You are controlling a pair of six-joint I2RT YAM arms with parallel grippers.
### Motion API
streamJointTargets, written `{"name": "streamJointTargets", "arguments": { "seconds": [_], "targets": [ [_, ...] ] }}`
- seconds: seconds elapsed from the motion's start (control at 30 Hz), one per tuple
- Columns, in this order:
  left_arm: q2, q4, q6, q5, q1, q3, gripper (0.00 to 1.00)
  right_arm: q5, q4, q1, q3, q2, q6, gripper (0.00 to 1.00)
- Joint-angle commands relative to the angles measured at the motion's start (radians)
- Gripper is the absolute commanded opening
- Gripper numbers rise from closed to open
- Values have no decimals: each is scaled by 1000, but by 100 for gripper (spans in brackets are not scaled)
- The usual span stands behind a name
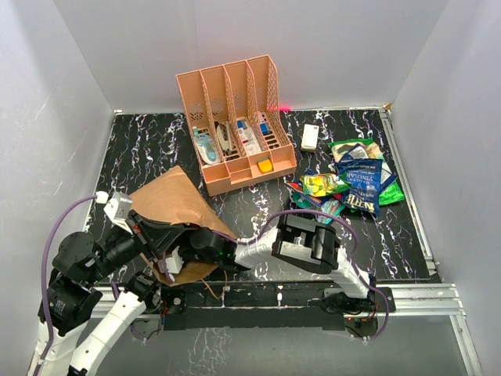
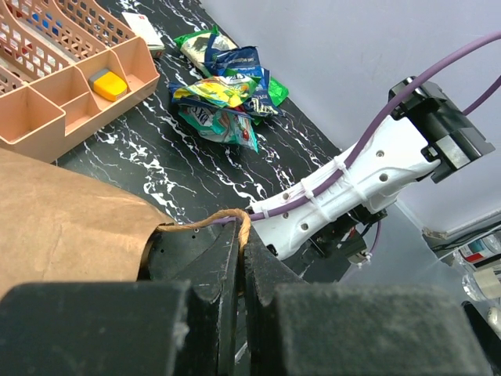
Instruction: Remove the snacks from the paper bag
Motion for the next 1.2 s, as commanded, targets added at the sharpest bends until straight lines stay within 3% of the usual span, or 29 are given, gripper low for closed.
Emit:
{"name": "streamJointTargets", "arguments": {
  "seconds": [0.0, 0.2, 0.3, 0.43, 0.53, 0.7, 1.17],
  "targets": [
    [6, 36, 16, 28, -3, -2, 0, 8, 45, -10, 3, -49, 74, 59],
    [1, 41, 32, 24, -3, -19, 0, 18, 0, 14, -121, -214, 145, 62],
    [1, 63, 34, 21, -3, -32, 0, -2, -31, 39, -198, -303, 235, 72],
    [10, 77, 32, 40, -2, -34, 0, 24, -23, 102, -273, -358, 306, 72],
    [21, 84, 32, 58, -3, -34, 0, 28, 83, 118, -280, -321, 340, 71],
    [23, 80, 33, 67, -3, -22, 0, 32, 203, 91, -197, -192, 258, 66],
    [46, 79, 49, 109, -2, -4, 0, -30, 167, 30, 20, 16, 204, 64]
  ]
}}
